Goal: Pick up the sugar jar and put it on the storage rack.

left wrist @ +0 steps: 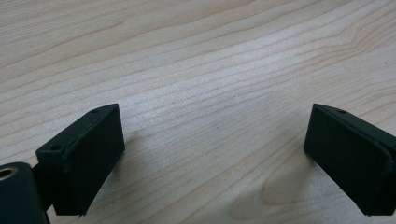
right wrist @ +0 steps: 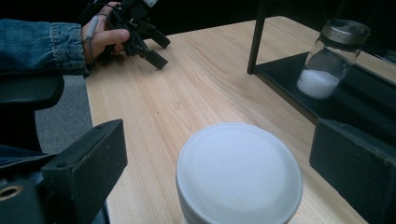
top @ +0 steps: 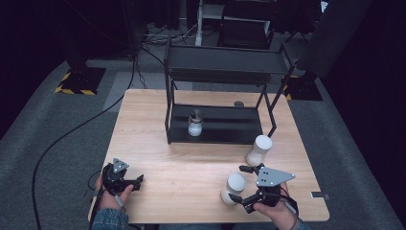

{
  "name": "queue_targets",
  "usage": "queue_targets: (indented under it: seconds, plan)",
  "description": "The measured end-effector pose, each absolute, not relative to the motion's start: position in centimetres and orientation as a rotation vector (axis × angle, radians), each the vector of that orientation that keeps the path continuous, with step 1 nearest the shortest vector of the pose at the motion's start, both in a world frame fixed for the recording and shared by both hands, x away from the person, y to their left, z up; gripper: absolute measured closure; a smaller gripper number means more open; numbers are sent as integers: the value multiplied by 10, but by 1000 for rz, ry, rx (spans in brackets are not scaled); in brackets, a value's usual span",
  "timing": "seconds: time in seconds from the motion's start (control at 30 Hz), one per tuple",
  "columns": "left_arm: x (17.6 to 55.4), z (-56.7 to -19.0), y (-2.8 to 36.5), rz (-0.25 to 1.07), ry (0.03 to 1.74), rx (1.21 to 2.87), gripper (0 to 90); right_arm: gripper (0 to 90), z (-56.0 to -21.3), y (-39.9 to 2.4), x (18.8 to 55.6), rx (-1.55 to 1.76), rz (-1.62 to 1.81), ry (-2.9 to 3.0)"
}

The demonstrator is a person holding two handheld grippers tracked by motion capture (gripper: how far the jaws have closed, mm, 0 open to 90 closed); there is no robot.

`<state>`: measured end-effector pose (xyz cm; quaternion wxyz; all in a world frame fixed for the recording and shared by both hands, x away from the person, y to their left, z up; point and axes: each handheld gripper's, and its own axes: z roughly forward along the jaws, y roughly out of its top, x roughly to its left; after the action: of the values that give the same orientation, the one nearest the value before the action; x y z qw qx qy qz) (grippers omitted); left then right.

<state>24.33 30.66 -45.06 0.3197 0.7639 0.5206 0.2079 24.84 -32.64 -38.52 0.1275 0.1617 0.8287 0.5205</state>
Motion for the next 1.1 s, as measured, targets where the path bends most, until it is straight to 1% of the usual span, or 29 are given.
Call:
queue_targets:
  seconds: [0.27, 0.37, 0.73, 1.1]
  plan:
    - [243, -451, 307, 547, 1369, 2008, 50, 94, -395, -327, 253, 488, 1495, 2434]
    - [243, -451, 307, 547, 1368, 2008, 51, 127, -397, -326, 255, 479, 1476, 2446]
    - [243, -451, 307, 547, 1369, 2008, 50, 324, -404, -324, 261, 476, 1438, 2476]
    - [243, -451, 307, 547, 1369, 2008, 50, 332, -402, -325, 263, 491, 1438, 2478]
